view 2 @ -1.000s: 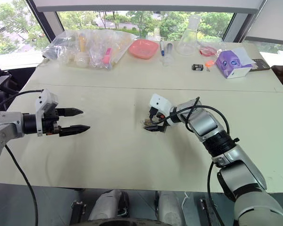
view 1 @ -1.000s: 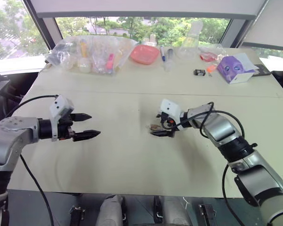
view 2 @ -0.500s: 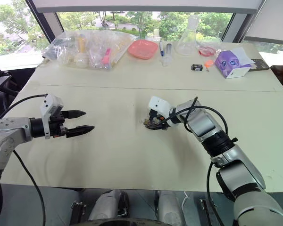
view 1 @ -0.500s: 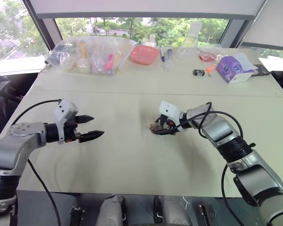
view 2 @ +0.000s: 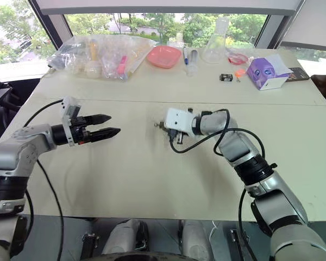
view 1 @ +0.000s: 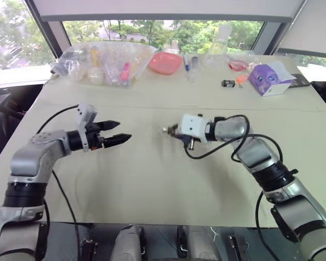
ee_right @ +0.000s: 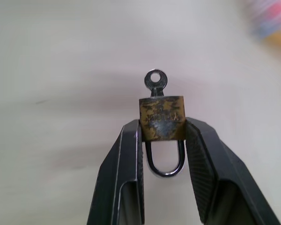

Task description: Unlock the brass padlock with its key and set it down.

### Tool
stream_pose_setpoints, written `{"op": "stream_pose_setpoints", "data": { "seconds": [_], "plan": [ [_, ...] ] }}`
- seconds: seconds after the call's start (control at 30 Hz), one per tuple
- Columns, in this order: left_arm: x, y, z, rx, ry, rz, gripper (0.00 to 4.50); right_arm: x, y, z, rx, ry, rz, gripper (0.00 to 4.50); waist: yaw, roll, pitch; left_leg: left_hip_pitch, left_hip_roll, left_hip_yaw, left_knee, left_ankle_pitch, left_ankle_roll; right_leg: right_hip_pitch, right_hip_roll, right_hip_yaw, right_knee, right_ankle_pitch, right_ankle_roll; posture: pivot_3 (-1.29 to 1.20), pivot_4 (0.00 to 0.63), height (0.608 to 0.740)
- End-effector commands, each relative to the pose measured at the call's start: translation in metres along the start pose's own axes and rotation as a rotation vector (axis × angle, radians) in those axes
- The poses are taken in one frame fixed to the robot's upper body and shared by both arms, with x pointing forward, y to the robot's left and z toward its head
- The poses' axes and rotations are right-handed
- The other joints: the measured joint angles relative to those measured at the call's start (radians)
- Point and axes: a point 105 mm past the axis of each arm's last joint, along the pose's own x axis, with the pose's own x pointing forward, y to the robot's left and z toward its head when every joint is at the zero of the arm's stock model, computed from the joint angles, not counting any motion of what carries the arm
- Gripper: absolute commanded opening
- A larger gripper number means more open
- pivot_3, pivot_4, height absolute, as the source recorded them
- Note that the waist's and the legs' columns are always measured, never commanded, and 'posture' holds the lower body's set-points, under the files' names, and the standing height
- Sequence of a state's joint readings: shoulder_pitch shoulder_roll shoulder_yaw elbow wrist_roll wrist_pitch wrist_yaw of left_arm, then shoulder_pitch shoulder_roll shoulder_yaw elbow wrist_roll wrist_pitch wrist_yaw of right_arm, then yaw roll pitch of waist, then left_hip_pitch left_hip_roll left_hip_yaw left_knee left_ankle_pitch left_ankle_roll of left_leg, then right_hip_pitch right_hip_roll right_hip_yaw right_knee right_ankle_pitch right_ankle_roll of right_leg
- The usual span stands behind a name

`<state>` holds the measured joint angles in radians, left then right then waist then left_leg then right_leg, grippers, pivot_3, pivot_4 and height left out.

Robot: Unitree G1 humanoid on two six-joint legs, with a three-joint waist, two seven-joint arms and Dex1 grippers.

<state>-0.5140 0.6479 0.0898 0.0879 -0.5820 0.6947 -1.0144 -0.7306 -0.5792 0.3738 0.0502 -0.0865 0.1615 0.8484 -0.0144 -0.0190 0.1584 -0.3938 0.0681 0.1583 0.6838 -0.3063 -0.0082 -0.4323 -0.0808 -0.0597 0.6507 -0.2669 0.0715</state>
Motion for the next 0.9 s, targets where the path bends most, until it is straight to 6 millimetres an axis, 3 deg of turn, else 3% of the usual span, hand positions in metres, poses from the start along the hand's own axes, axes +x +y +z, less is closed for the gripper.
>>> {"op": "stream_pose_setpoints", "data": {
  "seconds": [0.03, 0.2, 0.3, 0.47, 0.67, 0.9],
  "plan": [
    [0.016, -0.009, 0.019, 0.015, -0.061, -0.090, 4.50, -0.007, -0.017, 0.029, -0.107, -0.081, -0.081, 0.67, 0.000, 0.000, 0.000, 0.000, 0.000, 0.000, 0.000, 0.000, 0.000, 0.000, 0.000, 0.000, 0.000, 0.000, 0.000, 0.00, 0.150, 0.740],
    [0.033, -0.011, 0.026, 0.007, -0.078, -0.147, 4.50, -0.008, -0.016, 0.040, -0.106, -0.110, -0.099, 0.67, -0.004, 0.000, 0.000, 0.000, 0.000, 0.000, 0.000, 0.001, -0.001, 0.000, 0.000, 0.000, 0.001, 0.000, 0.000, 0.00, 0.150, 0.740],
    [0.041, -0.012, 0.029, 0.006, -0.095, -0.180, 3.63, -0.008, -0.016, 0.044, -0.105, -0.122, -0.111, 0.67, -0.002, 0.000, 0.000, 0.000, 0.000, 0.000, 0.000, 0.001, -0.001, 0.000, 0.000, 0.000, 0.001, 0.000, 0.000, 0.00, 0.150, 0.740],
    [0.052, -0.011, 0.027, 0.015, -0.090, -0.188, 1.08, -0.008, -0.015, 0.050, -0.108, -0.132, -0.117, 0.67, -0.001, 0.000, 0.000, 0.000, 0.000, 0.000, 0.000, 0.001, -0.001, 0.000, 0.000, 0.000, 0.001, 0.000, 0.000, 0.00, 0.150, 0.740],
    [0.060, -0.016, 0.033, -0.002, -0.130, -0.225, 1.08, -0.008, -0.010, 0.054, -0.104, -0.141, -0.113, 0.67, -0.001, 0.000, 0.000, 0.000, 0.000, 0.000, 0.000, 0.001, -0.001, 0.000, 0.000, 0.000, 0.001, 0.000, 0.000, 0.00, 0.150, 0.740],
    [0.053, -0.023, 0.030, 0.002, -0.099, -0.277, 1.08, -0.005, -0.010, 0.047, -0.098, -0.120, -0.121, 0.67, -0.003, 0.000, 0.000, 0.000, 0.000, -0.001, 0.000, 0.001, -0.001, 0.000, 0.001, 0.000, 0.001, 0.000, 0.001, 0.00, 0.150, 0.740]
  ]
}}
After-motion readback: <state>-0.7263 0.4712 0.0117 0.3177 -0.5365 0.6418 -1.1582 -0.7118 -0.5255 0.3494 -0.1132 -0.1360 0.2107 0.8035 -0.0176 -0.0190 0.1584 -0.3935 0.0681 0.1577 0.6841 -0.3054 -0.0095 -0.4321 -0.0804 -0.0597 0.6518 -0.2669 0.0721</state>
